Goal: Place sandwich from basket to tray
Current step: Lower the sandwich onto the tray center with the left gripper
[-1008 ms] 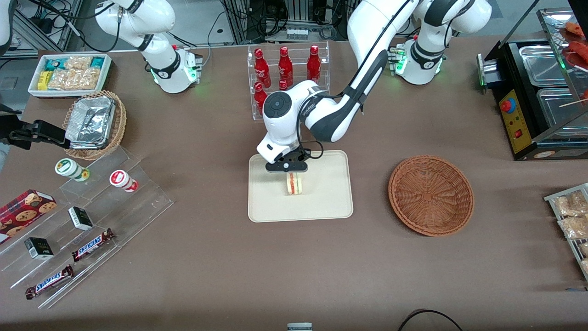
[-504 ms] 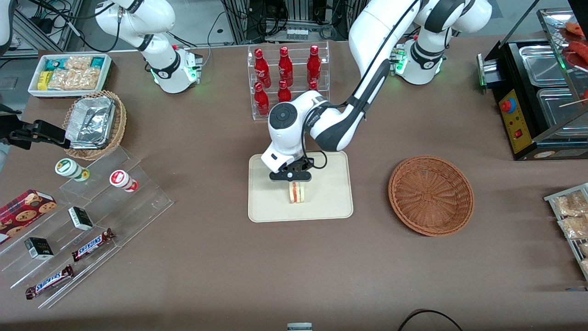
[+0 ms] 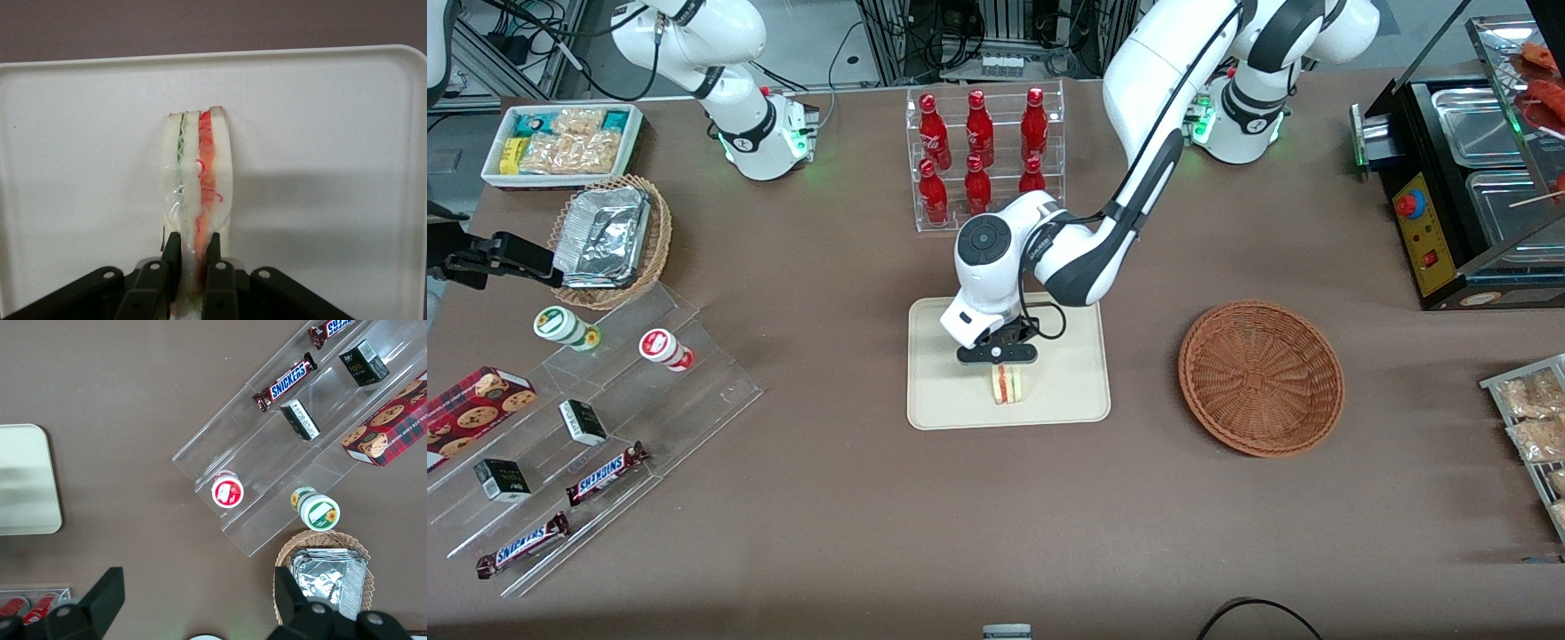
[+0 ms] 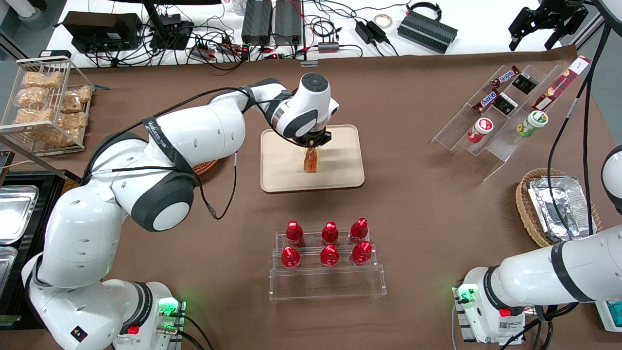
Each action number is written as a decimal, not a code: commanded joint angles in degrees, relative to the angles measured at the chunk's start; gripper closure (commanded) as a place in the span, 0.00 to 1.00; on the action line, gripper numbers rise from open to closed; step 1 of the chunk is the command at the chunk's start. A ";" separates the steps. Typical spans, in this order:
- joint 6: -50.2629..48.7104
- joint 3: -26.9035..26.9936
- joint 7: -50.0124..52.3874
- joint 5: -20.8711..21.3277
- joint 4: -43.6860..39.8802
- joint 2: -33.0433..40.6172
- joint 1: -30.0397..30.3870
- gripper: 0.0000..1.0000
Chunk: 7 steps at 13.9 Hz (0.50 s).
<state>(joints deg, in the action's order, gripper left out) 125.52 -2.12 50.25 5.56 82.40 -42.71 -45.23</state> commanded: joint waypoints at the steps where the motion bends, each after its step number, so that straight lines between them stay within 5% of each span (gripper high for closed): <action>1: -0.45 0.01 0.99 0.85 -1.63 -0.45 -0.29 0.00; 7: -12.21 -0.07 0.99 0.15 -0.93 10.69 -0.12 0.00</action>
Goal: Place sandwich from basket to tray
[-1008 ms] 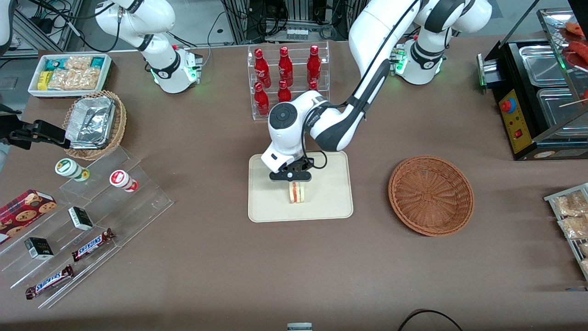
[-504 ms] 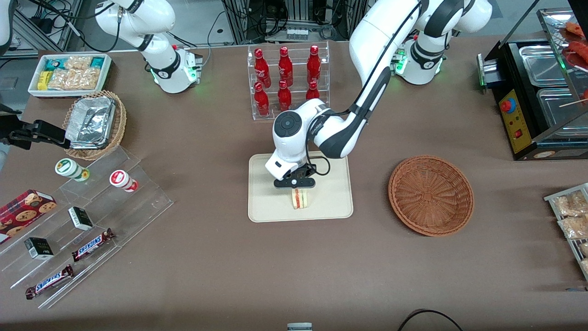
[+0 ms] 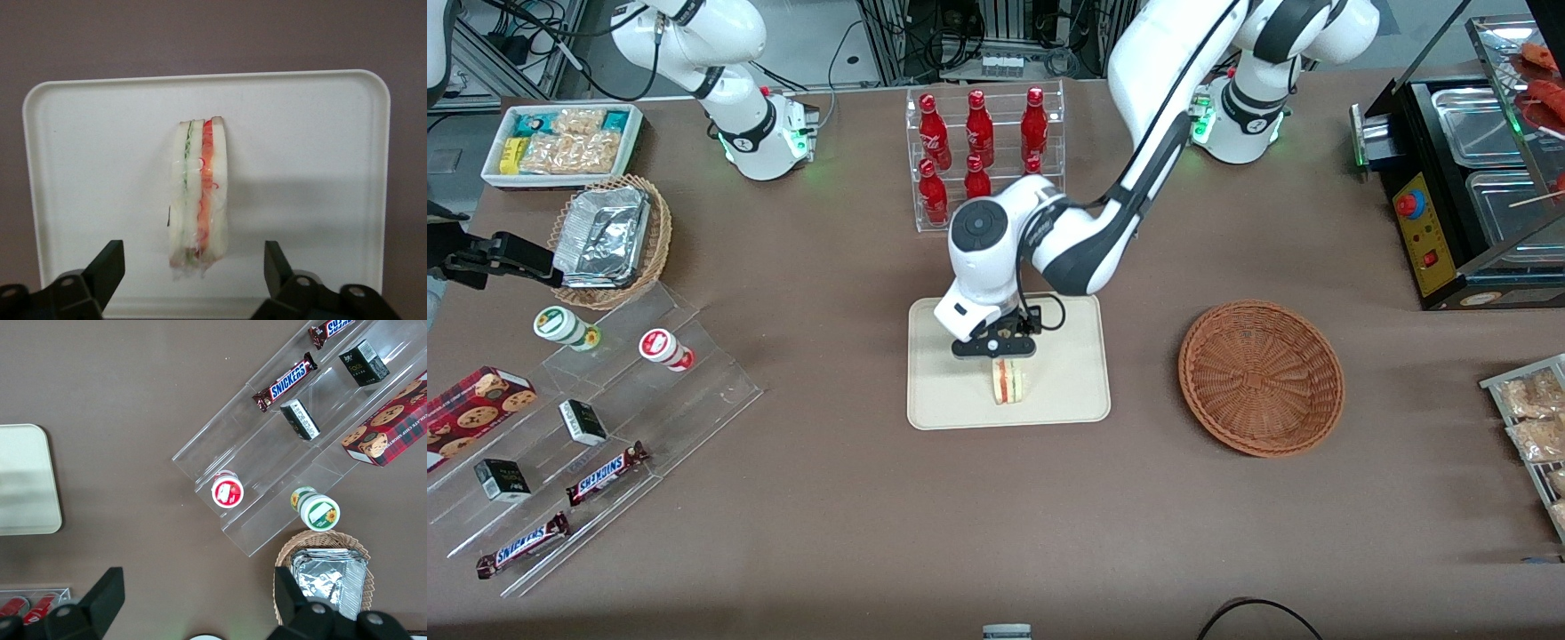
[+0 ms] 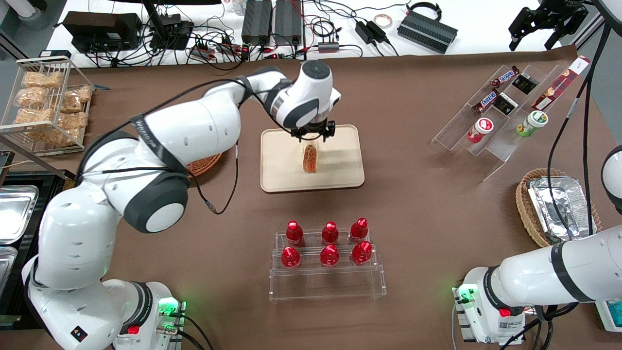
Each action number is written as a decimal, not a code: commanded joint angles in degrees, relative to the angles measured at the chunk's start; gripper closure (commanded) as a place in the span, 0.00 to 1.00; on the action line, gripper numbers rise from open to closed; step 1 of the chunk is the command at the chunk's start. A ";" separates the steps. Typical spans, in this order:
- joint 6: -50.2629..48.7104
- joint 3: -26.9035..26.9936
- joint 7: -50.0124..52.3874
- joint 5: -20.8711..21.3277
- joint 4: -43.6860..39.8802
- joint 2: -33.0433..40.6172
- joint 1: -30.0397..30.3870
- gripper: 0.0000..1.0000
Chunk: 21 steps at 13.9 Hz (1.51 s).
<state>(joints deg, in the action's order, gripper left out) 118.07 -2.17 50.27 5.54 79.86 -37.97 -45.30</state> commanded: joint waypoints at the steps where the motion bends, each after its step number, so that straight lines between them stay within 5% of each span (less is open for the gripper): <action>1: -7.30 0.06 0.88 -0.01 1.70 8.07 0.13 0.00; 8: -18.03 0.06 -1.30 -0.98 8.89 27.22 9.51 0.00; 14: -29.46 0.15 -28.96 -2.37 10.40 36.38 25.06 0.00; 21: -31.40 0.33 -48.49 -2.29 10.22 38.50 36.32 0.00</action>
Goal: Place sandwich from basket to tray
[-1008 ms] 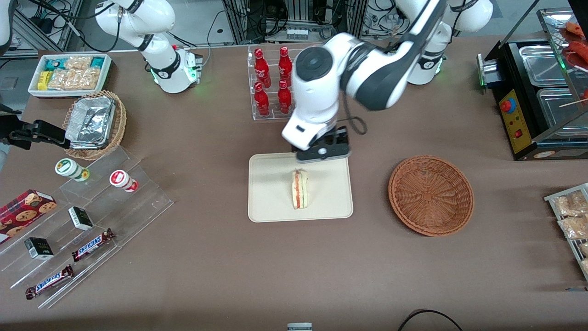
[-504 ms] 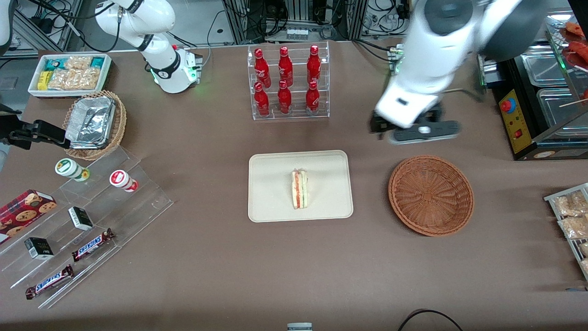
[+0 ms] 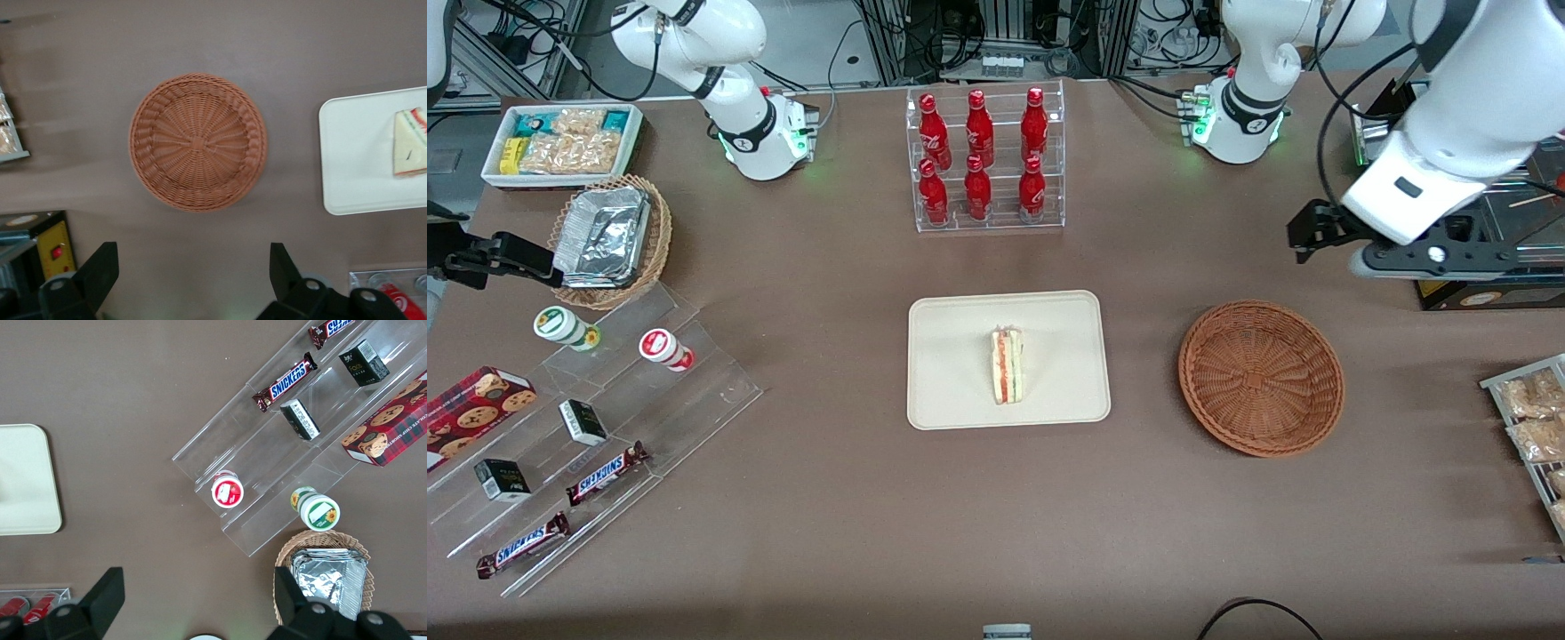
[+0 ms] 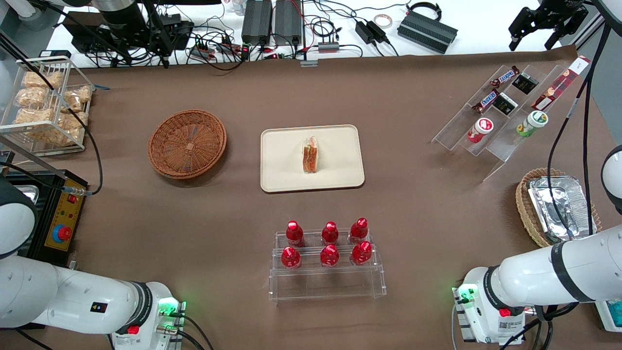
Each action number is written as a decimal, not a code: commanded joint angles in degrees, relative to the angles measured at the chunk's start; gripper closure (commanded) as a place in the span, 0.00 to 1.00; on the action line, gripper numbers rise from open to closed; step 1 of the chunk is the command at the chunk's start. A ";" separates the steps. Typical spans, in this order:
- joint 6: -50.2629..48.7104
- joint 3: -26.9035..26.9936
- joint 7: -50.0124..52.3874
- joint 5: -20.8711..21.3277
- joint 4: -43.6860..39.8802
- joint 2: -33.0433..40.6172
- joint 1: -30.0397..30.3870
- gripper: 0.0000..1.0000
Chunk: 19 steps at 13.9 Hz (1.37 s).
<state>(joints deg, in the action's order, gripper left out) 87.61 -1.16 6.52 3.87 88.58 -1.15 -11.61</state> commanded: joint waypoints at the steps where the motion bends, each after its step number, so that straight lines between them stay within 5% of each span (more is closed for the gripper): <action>1: -1.04 -0.68 -6.41 -0.61 1.51 1.85 3.95 0.00; 9: -0.95 2.22 -23.97 -0.88 1.60 1.68 10.28 0.00; 19: -0.25 0.37 -14.25 -2.63 1.07 0.62 10.38 0.00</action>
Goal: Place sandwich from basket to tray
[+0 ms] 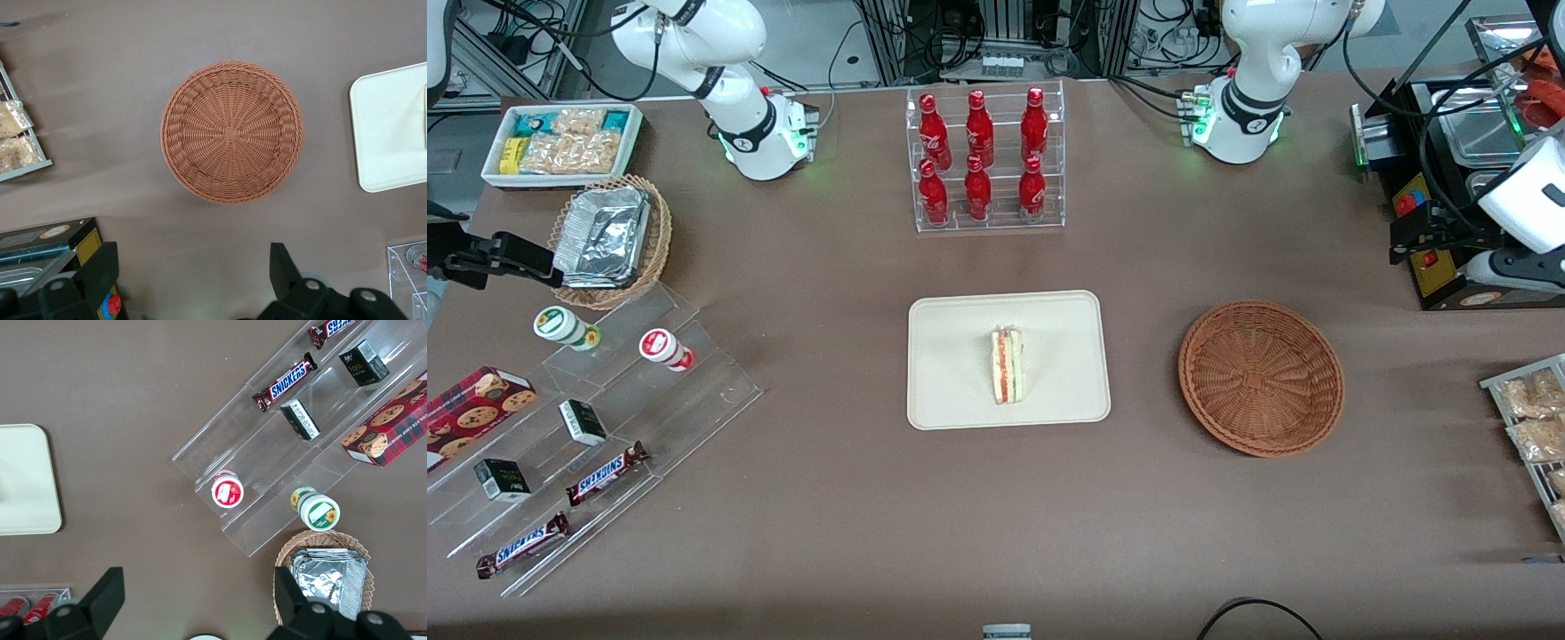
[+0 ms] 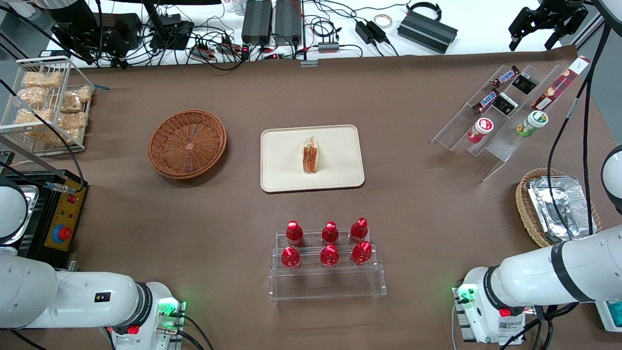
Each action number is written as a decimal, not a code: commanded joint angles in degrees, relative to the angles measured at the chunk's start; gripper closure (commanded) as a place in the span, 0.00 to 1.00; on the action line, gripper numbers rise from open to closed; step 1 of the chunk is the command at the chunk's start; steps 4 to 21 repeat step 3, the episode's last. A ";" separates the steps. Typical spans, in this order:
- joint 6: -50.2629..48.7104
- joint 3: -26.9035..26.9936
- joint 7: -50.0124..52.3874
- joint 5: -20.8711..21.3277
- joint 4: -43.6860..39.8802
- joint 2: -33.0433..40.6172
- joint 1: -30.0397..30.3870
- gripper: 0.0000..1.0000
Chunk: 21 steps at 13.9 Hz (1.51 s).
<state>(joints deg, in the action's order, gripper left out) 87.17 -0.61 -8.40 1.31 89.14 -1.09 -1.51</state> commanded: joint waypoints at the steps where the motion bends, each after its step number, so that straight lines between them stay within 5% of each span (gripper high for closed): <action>1: 0.11 -0.18 0.67 -0.26 0.42 0.65 0.54 0.00; 21: -0.07 -0.09 0.23 -0.35 0.42 1.00 0.90 0.00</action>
